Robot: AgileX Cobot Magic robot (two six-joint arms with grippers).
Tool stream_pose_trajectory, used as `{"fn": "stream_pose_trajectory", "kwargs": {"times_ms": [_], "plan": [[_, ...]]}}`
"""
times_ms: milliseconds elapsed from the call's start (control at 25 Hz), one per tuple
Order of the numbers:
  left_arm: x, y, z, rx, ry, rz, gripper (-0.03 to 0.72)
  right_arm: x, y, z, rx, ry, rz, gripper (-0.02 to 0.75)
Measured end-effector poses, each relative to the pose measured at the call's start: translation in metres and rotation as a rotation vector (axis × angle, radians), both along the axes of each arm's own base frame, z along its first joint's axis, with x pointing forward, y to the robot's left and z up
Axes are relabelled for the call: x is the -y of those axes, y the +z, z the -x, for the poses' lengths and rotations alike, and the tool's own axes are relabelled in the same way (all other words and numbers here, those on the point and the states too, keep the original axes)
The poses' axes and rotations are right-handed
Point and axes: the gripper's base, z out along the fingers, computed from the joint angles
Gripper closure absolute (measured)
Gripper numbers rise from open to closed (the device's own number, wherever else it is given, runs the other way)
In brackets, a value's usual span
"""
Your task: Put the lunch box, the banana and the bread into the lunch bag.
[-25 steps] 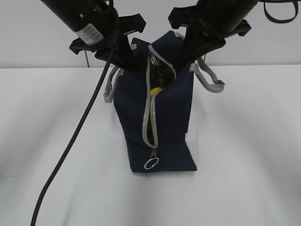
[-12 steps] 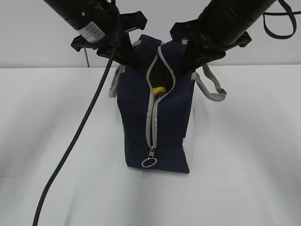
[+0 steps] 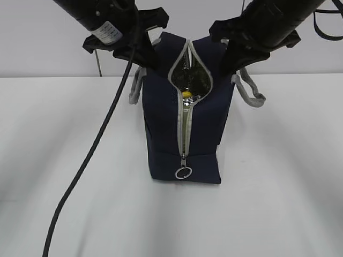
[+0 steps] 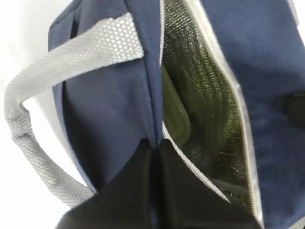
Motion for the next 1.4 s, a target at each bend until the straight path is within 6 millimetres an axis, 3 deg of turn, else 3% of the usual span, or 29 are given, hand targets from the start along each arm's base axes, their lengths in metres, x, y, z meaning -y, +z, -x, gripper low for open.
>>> {"fn": "stream_pose_trajectory", "kwargs": {"times_ms": [560, 960, 1400], "plan": [[-0.004, -0.002, -0.002, 0.002, 0.035, -0.038, 0.69, -0.002, -0.018, -0.016, -0.006, -0.017, -0.001, 0.736], [-0.01, -0.004, -0.004, 0.0, 0.087, -0.102, 0.69, -0.004, 0.004, -0.022, 0.064, 0.028, 0.005, 0.736], [-0.01, -0.003, -0.007, 0.035, 0.1, -0.09, 0.69, -0.008, -0.017, -0.035, 0.021, 0.033, 0.015, 0.736]]}}
